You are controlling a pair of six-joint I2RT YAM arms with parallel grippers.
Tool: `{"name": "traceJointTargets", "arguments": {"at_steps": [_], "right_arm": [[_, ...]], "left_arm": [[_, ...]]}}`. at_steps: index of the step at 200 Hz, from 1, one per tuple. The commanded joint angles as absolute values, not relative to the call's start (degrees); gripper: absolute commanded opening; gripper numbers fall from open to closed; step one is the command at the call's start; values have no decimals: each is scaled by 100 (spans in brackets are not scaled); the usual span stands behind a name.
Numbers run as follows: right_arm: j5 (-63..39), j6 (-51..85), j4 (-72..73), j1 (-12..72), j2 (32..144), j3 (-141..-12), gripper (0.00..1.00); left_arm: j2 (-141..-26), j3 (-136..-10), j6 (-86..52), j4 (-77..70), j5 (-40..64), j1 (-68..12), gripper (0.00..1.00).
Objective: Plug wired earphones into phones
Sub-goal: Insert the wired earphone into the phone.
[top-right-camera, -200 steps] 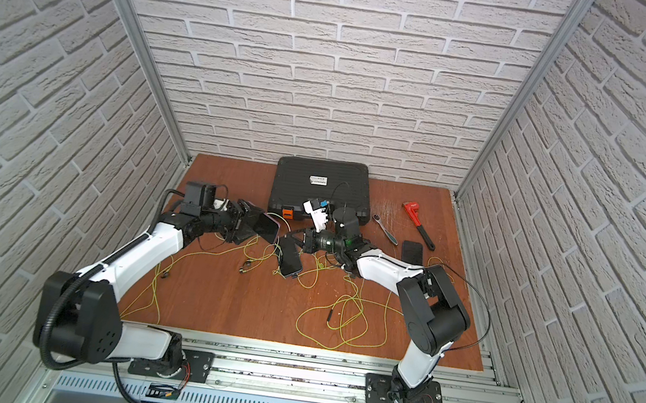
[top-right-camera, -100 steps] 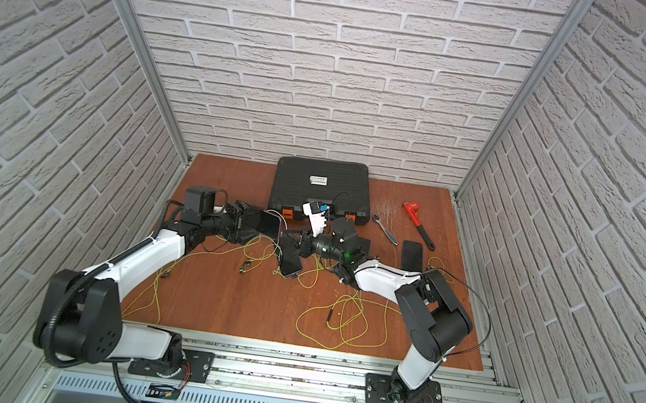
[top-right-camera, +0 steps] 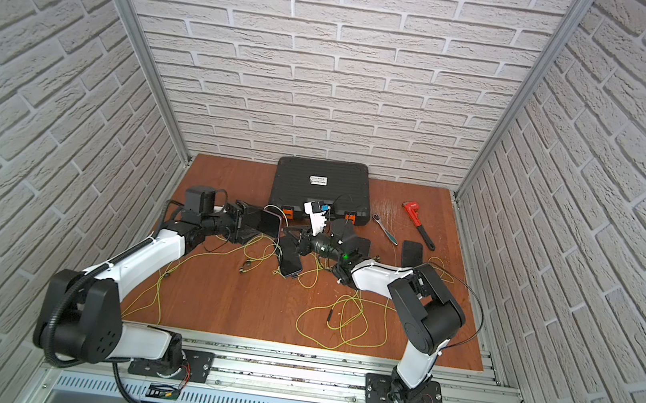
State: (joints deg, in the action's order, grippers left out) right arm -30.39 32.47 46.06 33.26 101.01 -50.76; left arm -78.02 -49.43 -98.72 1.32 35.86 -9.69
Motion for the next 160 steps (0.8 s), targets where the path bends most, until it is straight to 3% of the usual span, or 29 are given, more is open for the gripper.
{"name": "traceJointTargets", "arguments": {"at_steps": [1,160], "right_arm": [[-3022,3288,4991,3384,10122,-5145,6],[-2958,2729,4249,3454,9745,-5300,6]], "left_arm": [[-7663,-4943,-9852,-278,3647,-1001,0],[-7557,-4904,-9750,-233,3638,-975,0]]}}
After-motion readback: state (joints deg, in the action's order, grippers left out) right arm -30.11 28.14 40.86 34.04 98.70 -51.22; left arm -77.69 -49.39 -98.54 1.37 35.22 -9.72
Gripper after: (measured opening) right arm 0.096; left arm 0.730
